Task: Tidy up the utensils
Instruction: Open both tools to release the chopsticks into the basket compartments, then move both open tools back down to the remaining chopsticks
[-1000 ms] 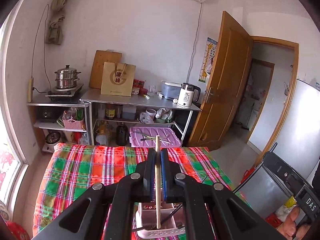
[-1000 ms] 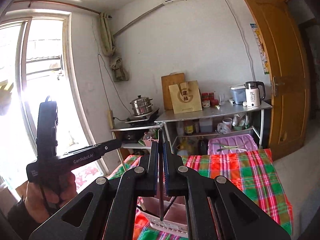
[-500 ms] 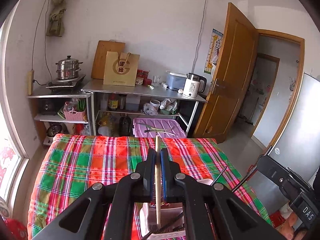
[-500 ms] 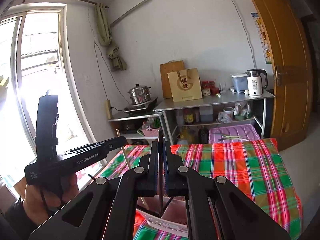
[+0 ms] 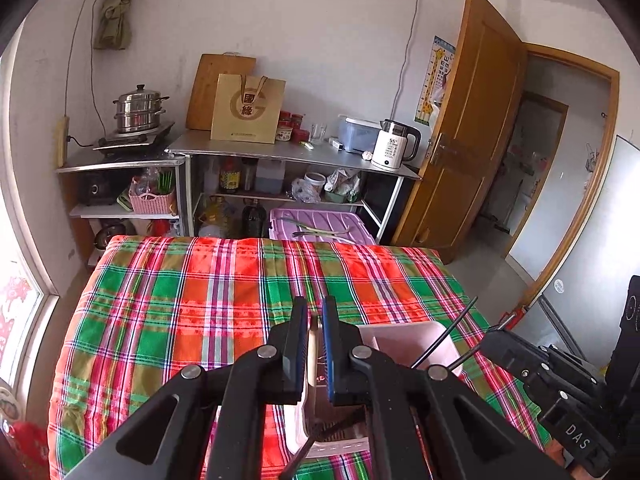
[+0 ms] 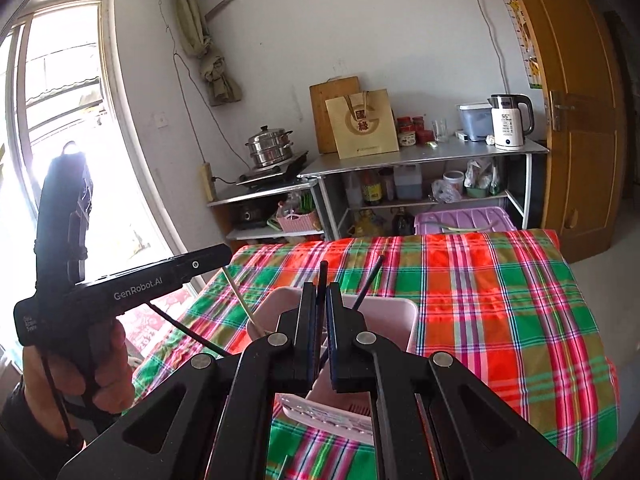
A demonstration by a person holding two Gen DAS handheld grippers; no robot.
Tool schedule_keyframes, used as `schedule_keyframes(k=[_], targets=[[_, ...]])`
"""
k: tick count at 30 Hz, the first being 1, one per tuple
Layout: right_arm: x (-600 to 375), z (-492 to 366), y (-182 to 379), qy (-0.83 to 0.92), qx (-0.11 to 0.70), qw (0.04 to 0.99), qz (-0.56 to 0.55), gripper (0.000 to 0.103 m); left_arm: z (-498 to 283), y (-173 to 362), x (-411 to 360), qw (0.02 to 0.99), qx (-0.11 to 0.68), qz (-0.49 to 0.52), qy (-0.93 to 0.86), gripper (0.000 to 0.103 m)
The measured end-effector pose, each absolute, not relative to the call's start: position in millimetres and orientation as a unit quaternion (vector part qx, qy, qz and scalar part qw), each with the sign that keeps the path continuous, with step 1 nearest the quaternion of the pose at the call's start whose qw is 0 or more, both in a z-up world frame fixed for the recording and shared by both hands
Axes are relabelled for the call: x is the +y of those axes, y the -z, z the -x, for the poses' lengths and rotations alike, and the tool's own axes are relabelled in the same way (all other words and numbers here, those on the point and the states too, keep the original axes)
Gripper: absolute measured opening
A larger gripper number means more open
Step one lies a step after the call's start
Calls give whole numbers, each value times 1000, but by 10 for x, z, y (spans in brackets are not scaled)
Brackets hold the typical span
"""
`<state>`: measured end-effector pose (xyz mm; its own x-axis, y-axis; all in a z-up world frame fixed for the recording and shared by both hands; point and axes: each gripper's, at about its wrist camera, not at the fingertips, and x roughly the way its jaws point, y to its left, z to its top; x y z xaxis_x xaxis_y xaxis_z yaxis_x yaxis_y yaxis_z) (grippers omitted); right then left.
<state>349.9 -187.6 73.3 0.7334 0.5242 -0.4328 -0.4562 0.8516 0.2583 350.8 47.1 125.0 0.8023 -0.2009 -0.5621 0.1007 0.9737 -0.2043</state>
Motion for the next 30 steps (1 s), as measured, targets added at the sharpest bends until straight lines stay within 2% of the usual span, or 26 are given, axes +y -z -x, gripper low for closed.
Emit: schedule_keyframes(k=[4,12,16,26,27,29,30], targets=[[-1936,-3384,-823,-262,238,933,-59,13,-3398,-1345,497,949,291,88,82,20],[-2127,-2929,-976,-241,200,949,-40,15,-2838,-1580,537,961,247,88,85,25],[-2224,-2614,-938,-222,190,956,-22,15,-2406,-1560,559,966,223,94,94,42],[-2404,-1942,-587,-195,199,960,4,16,-1465,-1151,339,968,216,78,100,44],[-2426,-1873,-553,-193,200,961,4,18,-1390,-1098,309,968,218,76,101,44],[-2472,-1773,-501,-193,202,960,3,32,-1273,-993,253,966,226,74,102,44],[-2496,-1707,-469,-194,203,960,1,34,-1225,-944,228,965,229,73,102,44]])
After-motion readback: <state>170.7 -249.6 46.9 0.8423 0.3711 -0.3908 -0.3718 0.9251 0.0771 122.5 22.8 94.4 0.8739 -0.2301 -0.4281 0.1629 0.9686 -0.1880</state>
